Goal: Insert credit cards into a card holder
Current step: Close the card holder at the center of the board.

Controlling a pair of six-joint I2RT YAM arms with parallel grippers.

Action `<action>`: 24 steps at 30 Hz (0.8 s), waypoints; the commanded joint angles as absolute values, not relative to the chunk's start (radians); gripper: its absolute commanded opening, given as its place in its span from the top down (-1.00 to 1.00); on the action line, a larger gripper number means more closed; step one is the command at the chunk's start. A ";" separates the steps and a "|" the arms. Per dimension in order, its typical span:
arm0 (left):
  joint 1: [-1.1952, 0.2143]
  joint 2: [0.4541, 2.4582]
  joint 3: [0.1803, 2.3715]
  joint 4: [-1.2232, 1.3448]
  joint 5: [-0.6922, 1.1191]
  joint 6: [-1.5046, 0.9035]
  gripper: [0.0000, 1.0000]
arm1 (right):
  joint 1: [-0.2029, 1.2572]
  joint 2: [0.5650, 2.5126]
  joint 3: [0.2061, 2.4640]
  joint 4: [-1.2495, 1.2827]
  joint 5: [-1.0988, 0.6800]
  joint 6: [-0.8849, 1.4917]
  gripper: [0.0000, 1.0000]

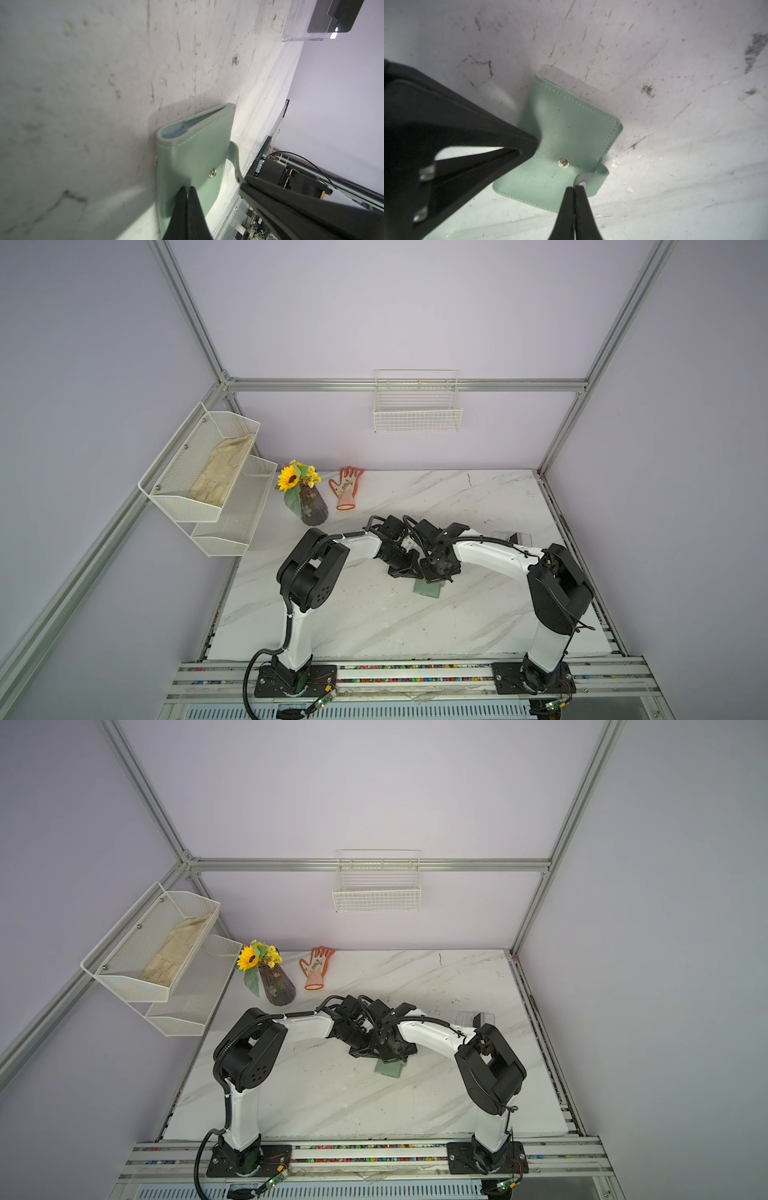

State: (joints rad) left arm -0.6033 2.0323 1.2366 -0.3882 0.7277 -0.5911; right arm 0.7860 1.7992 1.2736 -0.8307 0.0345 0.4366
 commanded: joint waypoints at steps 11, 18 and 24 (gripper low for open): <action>-0.609 2.059 1.181 -0.453 0.655 -0.592 0.97 | 0.788 1.785 1.246 -0.766 -0.015 0.414 0.91; -0.607 2.059 1.181 -0.453 0.653 -0.591 0.97 | 0.777 1.790 1.207 -0.741 -0.024 0.410 0.91; -0.607 2.060 1.183 -0.453 0.655 -0.589 0.97 | 0.765 1.784 1.191 -0.719 -0.032 0.410 0.91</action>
State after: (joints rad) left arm -0.6025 2.0323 1.2327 -0.3817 0.7303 -0.5911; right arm 0.7731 1.7969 1.2037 -0.7280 -0.0280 0.4133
